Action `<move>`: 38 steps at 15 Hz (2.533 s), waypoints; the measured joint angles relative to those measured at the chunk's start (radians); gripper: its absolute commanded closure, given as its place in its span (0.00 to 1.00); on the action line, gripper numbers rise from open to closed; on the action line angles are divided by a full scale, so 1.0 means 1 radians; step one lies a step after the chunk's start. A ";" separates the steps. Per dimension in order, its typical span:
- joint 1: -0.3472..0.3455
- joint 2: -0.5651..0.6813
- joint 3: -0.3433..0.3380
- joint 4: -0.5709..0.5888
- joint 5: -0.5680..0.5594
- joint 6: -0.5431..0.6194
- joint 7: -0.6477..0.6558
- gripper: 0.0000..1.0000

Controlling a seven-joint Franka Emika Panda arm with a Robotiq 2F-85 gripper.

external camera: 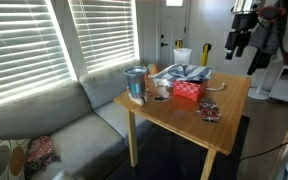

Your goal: Pull the cable forward

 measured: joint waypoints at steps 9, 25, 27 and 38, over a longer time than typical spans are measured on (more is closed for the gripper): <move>-0.117 0.111 -0.018 -0.080 -0.004 0.146 0.153 0.00; -0.116 0.318 -0.015 -0.068 0.018 0.207 0.328 0.09; -0.117 0.345 -0.017 -0.064 0.025 0.233 0.357 0.20; -0.126 0.397 -0.027 -0.019 0.045 0.268 0.453 0.95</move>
